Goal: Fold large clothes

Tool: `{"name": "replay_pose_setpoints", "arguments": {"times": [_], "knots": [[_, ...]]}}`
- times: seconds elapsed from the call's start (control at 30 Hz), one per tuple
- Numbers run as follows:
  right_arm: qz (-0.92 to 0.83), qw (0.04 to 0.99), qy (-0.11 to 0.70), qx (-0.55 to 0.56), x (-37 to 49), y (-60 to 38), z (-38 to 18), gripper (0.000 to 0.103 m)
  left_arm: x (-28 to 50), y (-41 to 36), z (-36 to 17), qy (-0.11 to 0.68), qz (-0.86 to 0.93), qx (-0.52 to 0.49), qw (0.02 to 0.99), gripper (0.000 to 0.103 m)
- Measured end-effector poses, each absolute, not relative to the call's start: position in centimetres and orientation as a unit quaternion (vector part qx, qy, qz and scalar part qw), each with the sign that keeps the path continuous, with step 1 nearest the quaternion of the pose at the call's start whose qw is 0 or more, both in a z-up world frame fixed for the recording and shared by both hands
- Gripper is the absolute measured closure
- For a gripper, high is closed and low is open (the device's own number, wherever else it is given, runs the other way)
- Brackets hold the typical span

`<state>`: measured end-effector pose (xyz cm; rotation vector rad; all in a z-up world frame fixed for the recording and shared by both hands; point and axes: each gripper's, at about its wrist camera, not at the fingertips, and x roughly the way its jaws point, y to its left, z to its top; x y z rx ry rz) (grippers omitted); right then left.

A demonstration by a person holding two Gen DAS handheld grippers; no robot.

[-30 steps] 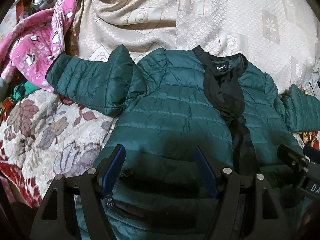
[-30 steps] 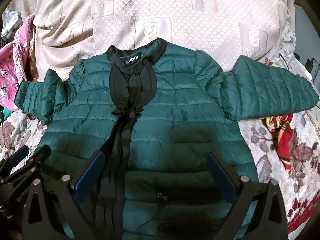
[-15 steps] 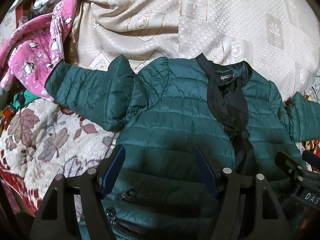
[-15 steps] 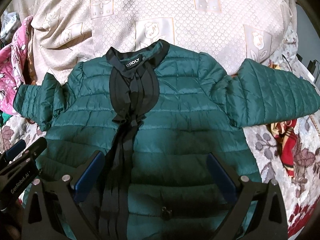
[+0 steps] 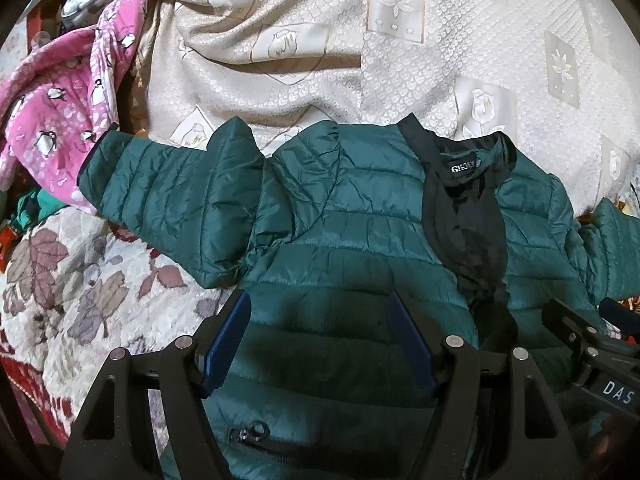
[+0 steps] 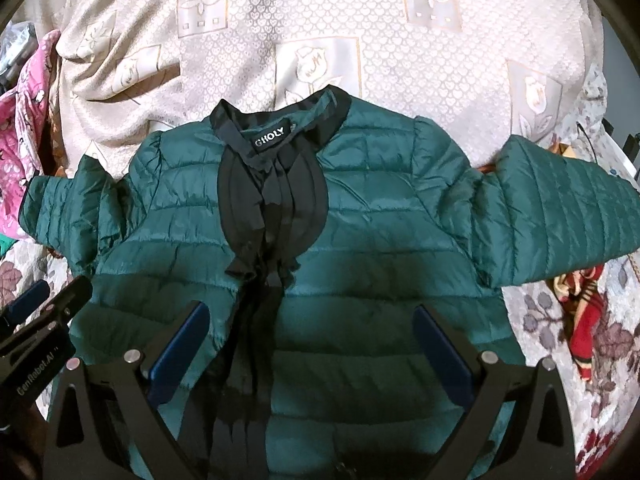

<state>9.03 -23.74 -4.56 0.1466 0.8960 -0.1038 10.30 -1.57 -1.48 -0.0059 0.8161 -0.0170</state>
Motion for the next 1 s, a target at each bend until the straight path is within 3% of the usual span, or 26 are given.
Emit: {"name": "replay_pose_setpoints", "arguments": {"times": [1.0], "knots": [[-0.029, 0.891, 0.445, 0.082, 15.6, -21.6, -8.7, 0.0, 16.2, 2.1, -2.7, 0.396, 0.006, -0.031, 0.918, 0.07]]}}
